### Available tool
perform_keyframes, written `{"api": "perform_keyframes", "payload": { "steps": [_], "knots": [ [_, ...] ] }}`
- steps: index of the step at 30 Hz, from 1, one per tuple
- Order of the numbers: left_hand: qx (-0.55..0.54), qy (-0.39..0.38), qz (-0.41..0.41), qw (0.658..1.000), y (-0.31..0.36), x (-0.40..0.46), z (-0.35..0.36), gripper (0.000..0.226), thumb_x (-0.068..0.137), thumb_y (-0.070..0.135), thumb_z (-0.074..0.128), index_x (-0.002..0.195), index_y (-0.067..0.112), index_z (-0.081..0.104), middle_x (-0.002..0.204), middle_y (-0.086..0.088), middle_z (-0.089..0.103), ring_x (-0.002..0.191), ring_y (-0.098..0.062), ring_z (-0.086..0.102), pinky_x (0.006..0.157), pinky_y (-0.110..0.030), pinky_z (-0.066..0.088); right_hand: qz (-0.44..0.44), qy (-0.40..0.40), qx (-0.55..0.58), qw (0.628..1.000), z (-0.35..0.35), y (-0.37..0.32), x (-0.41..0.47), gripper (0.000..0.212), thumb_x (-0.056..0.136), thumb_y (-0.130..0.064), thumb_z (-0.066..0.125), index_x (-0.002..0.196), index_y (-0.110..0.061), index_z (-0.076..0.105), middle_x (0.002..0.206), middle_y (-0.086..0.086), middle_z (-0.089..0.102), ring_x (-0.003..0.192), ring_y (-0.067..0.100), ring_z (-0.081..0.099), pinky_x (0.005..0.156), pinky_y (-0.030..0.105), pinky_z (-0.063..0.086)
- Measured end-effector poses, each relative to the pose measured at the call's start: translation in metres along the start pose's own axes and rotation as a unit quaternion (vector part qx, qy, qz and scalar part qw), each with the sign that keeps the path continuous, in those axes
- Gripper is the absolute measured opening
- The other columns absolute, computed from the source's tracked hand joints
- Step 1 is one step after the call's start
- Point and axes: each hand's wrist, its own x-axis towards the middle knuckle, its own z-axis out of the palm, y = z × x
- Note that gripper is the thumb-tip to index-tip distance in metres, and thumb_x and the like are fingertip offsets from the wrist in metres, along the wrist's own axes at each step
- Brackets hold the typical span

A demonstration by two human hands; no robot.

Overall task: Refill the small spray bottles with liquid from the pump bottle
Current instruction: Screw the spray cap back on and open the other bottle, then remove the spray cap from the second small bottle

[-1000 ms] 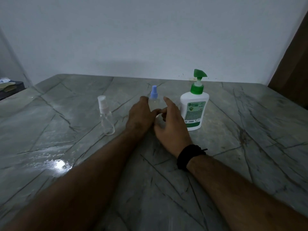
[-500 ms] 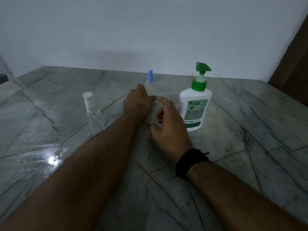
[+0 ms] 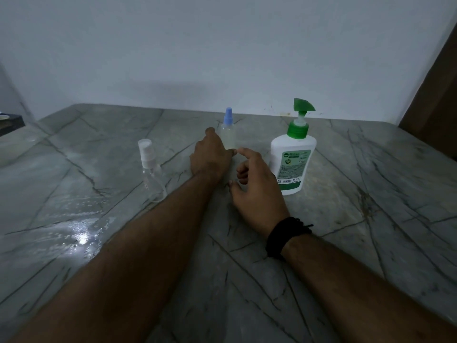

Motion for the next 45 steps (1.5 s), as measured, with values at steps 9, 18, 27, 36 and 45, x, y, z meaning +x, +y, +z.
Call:
{"api": "perform_keyframes", "payload": {
  "steps": [9,18,27,36,45],
  "knots": [
    [-0.024,0.019,0.064,0.997,-0.008,-0.052,-0.013,0.057,0.087,0.027,0.067,0.134,0.016,0.038,0.126,-0.009,0.06,0.114,-0.025,0.057,0.089,-0.035,0.047,-0.007,0.008,-0.02,1.0,0.0,-0.002,0.002,0.046,0.095,-0.001,0.052,0.139,-0.01,0.045,0.115,0.009,0.059,0.1,0.014,0.053,0.096,0.03,0.046],
    [0.028,0.026,0.169,0.985,-0.015,-0.104,-0.05,0.049,0.092,0.027,0.059,0.136,0.016,0.042,0.134,-0.004,0.052,0.119,-0.021,0.051,0.096,-0.035,0.044,-0.017,-0.009,-0.062,0.998,0.003,-0.001,0.001,0.045,0.096,-0.003,0.052,0.14,-0.009,0.046,0.116,0.01,0.059,0.103,0.021,0.056,0.089,0.021,0.038],
    [0.144,0.272,0.261,0.915,-0.037,-0.095,-0.148,0.066,0.082,0.051,0.055,0.135,0.015,0.042,0.138,-0.011,0.039,0.124,-0.026,0.035,0.089,-0.036,0.039,-0.02,-0.013,-0.07,0.997,0.003,0.001,0.003,0.044,0.094,0.0,0.052,0.137,-0.006,0.048,0.106,0.012,0.059,0.097,0.024,0.056,0.089,0.027,0.042],
    [0.04,0.056,0.061,0.996,-0.075,-0.077,-0.146,0.04,0.087,0.044,0.055,0.116,0.018,0.053,0.105,-0.002,0.065,0.095,-0.023,0.064,0.072,-0.032,0.048,-0.025,-0.015,-0.07,0.997,0.003,0.004,0.002,0.042,0.094,-0.013,0.059,0.135,-0.011,0.05,0.11,0.006,0.055,0.097,0.02,0.055,0.09,0.034,0.046],
    [-0.135,-0.068,0.105,0.983,-0.008,-0.075,-0.095,0.041,0.092,0.037,0.061,0.126,0.015,0.058,0.115,0.0,0.065,0.097,-0.014,0.064,0.085,-0.04,0.056,-0.03,-0.019,-0.018,0.999,0.003,0.001,0.001,0.056,0.088,-0.043,0.07,0.134,-0.017,0.051,0.121,0.001,0.055,0.104,0.01,0.056,0.091,0.027,0.049]
  ]
}}
